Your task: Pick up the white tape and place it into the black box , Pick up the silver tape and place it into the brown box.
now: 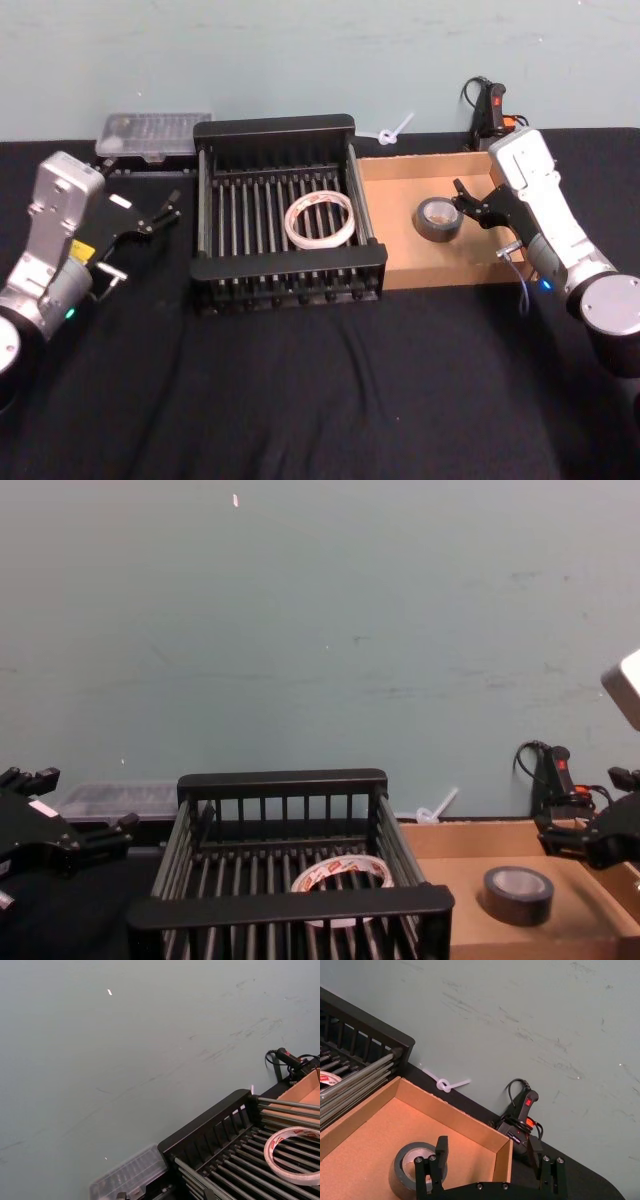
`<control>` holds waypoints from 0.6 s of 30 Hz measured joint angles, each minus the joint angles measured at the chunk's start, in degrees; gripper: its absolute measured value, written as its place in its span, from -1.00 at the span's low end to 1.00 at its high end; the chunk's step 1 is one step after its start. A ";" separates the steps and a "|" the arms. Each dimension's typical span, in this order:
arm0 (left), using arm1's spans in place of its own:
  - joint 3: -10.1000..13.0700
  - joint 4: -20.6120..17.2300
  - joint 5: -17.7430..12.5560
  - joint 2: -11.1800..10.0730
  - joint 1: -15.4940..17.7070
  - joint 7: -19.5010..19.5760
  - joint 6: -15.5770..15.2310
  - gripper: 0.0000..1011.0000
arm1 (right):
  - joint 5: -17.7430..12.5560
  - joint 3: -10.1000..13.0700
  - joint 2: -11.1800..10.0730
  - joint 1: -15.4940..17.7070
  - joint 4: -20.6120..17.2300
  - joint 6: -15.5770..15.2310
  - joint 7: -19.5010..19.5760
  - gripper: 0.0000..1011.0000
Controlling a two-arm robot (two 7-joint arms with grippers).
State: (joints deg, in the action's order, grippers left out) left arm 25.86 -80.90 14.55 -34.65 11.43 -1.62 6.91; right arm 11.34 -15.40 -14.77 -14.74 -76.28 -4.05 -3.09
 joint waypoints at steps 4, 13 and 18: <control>0.00 0.00 0.00 0.00 0.00 0.00 0.00 0.98 | -0.04 -0.02 -0.02 0.00 -0.02 0.00 0.00 0.98; 0.00 0.00 0.00 0.00 0.00 0.00 0.00 0.98 | -0.10 -0.05 -0.04 0.00 -0.05 -0.01 0.00 0.98; 0.00 0.00 0.00 0.00 0.00 0.00 0.00 0.98 | -0.13 -0.05 -0.05 0.00 -0.05 -0.01 0.00 0.98</control>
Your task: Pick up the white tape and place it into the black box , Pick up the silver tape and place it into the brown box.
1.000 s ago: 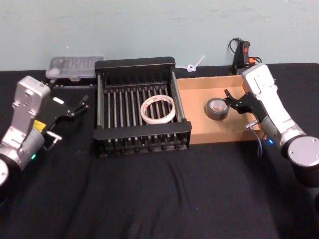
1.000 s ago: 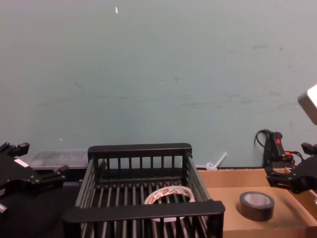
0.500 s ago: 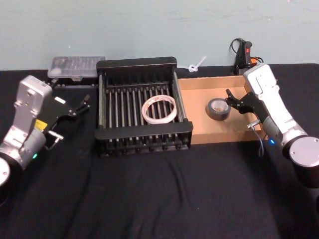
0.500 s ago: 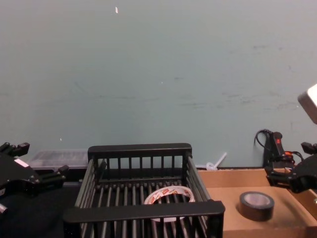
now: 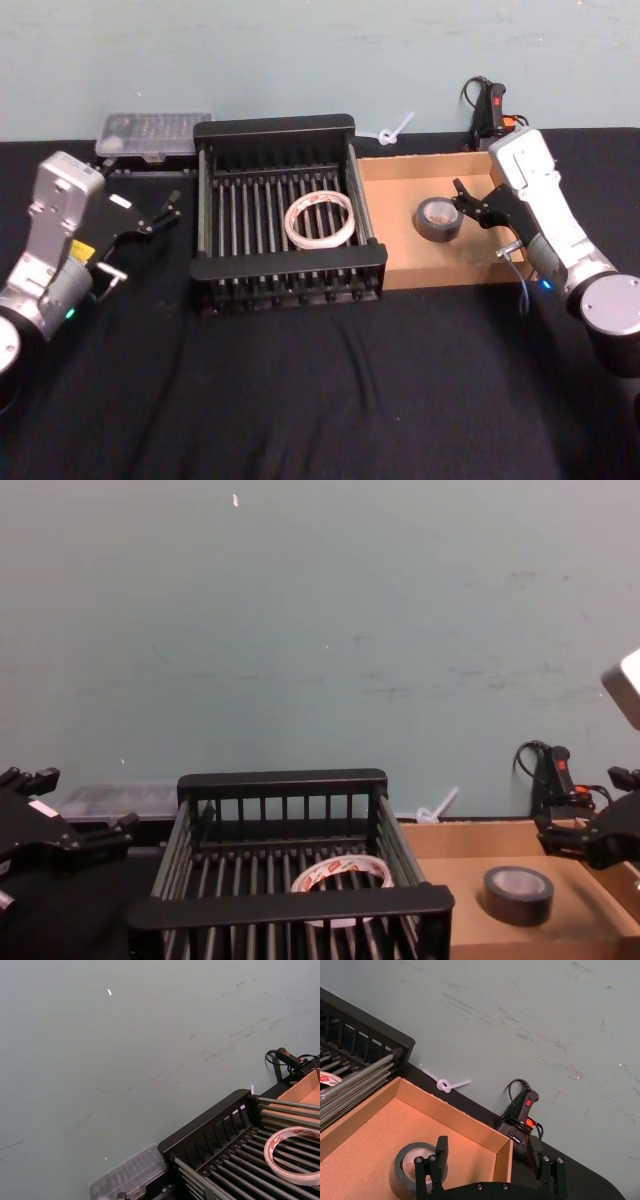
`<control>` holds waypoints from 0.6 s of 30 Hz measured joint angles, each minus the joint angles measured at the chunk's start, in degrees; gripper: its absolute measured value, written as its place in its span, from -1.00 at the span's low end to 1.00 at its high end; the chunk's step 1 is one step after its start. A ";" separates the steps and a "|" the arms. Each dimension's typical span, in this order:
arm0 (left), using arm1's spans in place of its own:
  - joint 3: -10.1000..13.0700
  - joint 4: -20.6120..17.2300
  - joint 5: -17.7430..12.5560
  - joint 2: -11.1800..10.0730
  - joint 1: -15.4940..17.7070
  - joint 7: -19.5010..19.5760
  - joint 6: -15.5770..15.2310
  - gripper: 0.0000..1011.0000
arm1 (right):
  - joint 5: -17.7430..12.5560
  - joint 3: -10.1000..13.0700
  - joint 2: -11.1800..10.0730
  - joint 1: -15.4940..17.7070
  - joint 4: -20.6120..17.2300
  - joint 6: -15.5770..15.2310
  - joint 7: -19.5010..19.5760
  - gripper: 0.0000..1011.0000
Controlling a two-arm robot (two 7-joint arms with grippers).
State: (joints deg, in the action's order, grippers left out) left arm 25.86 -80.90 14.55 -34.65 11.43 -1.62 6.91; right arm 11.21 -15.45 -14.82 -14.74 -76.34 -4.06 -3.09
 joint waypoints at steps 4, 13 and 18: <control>0.00 0.00 -0.01 0.00 0.00 0.00 0.00 0.98 | -0.02 0.00 0.00 0.00 0.00 0.00 0.00 0.98; 0.00 0.00 0.00 0.00 0.00 0.00 0.00 0.98 | -0.03 0.00 0.00 0.00 0.00 0.00 0.00 0.98; 0.00 0.00 0.00 0.00 0.00 0.00 0.00 0.98 | -0.03 0.00 0.01 0.00 0.00 0.00 0.00 0.98</control>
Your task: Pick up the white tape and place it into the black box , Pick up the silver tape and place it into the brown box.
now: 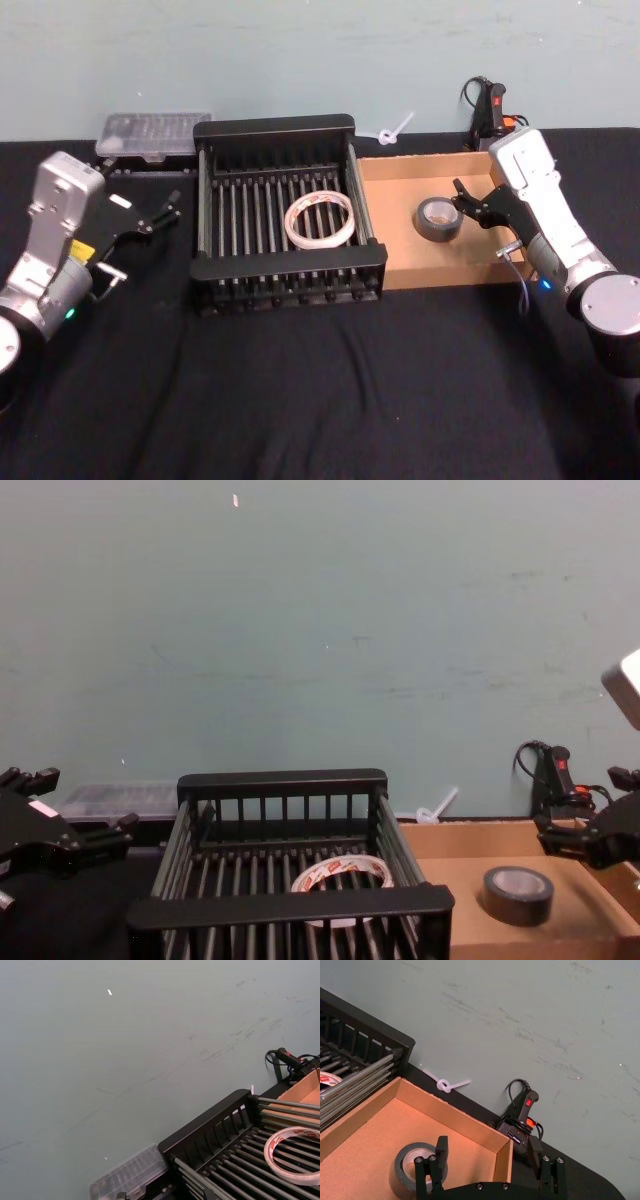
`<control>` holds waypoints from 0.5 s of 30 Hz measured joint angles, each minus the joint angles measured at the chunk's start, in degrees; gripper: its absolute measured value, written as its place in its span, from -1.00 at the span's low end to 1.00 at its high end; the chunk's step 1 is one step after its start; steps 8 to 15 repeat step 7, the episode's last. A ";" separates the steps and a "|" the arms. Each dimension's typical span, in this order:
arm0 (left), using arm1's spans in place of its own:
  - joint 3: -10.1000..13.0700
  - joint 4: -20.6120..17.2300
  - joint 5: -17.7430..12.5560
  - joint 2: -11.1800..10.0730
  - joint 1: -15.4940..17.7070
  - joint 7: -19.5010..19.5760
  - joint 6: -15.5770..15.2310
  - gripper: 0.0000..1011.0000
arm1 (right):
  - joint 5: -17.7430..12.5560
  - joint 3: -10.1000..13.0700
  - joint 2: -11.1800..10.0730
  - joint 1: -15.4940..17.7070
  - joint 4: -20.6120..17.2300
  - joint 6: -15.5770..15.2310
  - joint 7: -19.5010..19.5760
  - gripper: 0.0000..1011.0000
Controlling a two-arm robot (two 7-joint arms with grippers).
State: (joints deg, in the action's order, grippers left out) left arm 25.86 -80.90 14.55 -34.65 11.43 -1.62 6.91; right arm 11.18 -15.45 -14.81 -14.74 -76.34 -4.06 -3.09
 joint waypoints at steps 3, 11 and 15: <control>0.00 0.00 0.00 0.00 0.00 0.00 0.00 0.98 | 0.00 0.00 0.00 0.00 0.00 0.00 0.00 0.98; 0.00 0.00 0.00 0.00 0.00 0.00 0.00 0.98 | 0.00 0.00 0.00 0.00 0.00 0.00 0.00 0.98; 0.00 0.00 0.00 0.00 0.00 0.00 0.00 0.98 | 0.00 0.00 0.00 0.00 0.00 0.00 0.00 0.98</control>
